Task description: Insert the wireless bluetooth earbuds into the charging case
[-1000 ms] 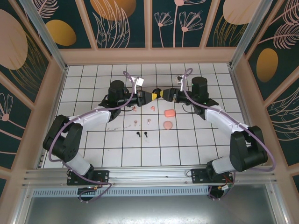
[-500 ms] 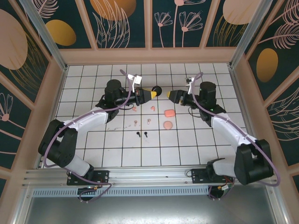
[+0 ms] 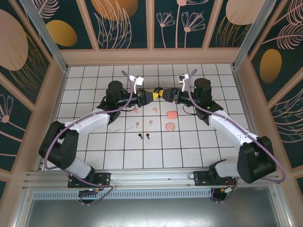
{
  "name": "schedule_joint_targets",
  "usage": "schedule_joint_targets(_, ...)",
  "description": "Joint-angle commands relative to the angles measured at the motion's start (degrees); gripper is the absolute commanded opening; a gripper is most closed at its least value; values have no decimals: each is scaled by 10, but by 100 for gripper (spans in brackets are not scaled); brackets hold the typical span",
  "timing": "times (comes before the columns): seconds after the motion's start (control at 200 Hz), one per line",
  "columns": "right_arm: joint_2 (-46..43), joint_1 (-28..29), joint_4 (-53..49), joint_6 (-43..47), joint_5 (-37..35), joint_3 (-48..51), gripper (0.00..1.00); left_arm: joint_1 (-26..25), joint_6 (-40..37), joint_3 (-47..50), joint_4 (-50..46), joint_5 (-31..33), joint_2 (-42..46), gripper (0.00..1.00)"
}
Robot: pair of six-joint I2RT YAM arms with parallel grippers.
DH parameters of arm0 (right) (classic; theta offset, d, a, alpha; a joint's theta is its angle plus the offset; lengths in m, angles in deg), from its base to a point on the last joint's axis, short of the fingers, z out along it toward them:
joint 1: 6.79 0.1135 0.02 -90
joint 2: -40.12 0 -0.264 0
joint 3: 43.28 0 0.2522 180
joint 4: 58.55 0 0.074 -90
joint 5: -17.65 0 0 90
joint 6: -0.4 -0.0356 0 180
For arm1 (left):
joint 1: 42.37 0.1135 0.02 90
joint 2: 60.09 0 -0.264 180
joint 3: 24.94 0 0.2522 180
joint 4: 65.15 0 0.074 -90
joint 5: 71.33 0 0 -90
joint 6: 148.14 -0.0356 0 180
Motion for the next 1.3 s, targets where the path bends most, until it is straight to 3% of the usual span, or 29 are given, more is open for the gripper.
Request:
schedule_joint_targets(0.0,19,0,17,1,-21,-17,62,-3,9,6,31,-18,18,0)
schedule_joint_targets(0.51,44,-29,63,-27,-28,33,58,-3,12,6,33,-25,37,0)
schedule_joint_targets(0.791,-40,-43,33,-20,4,68,58,-3,9,8,39,-27,33,0)
schedule_joint_targets(1.021,-86,-42,99,-81,49,97,58,-3,29,11,73,-43,26,0)
schedule_joint_targets(1.291,-67,-38,177,-136,73,86,54,-3,59,18,113,-63,21,0)
